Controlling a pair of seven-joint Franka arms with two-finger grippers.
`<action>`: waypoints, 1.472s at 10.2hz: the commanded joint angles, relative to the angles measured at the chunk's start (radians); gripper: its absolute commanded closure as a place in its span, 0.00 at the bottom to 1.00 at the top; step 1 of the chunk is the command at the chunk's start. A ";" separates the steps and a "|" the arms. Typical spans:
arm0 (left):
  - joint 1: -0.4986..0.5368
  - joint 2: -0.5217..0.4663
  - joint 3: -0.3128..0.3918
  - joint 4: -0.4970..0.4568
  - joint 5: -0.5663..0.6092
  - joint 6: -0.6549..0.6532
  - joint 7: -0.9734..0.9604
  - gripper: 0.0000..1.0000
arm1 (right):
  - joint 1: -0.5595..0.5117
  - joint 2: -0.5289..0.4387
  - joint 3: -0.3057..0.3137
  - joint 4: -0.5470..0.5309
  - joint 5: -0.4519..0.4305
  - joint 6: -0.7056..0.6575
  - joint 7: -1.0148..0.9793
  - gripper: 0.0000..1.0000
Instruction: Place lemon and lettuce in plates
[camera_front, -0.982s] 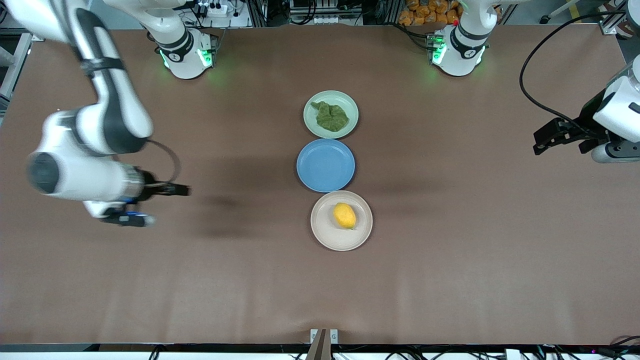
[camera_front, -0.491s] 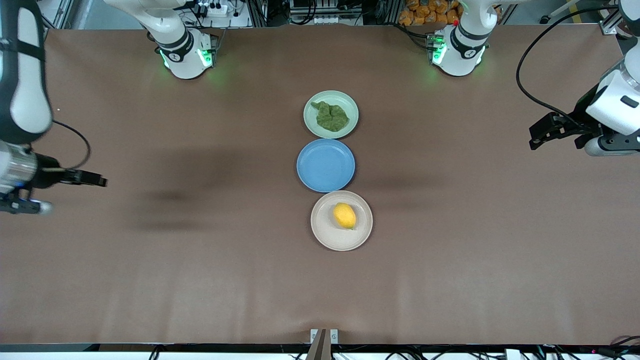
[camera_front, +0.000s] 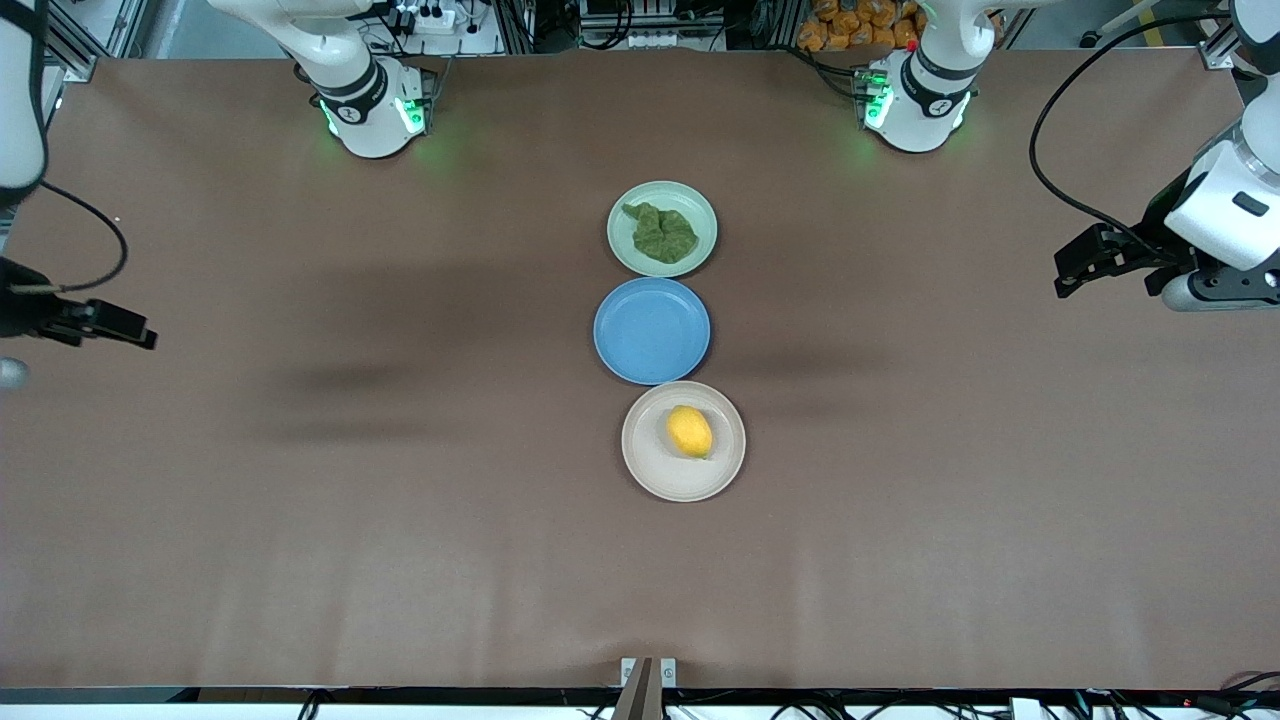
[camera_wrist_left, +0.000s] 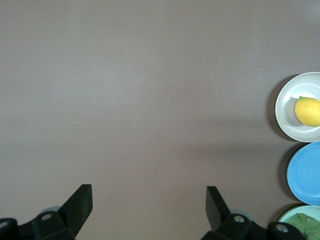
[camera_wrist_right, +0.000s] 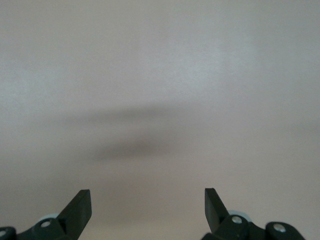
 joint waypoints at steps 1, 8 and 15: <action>0.005 -0.021 -0.011 -0.019 0.020 0.006 -0.006 0.00 | 0.006 -0.044 0.051 0.037 -0.038 -0.069 0.163 0.00; 0.008 -0.031 -0.022 -0.027 0.018 -0.003 -0.027 0.00 | 0.003 -0.067 0.202 0.128 -0.130 -0.107 0.362 0.00; 0.013 -0.020 -0.020 -0.028 0.017 0.000 -0.026 0.00 | 0.055 -0.088 0.082 0.214 -0.126 -0.129 0.227 0.00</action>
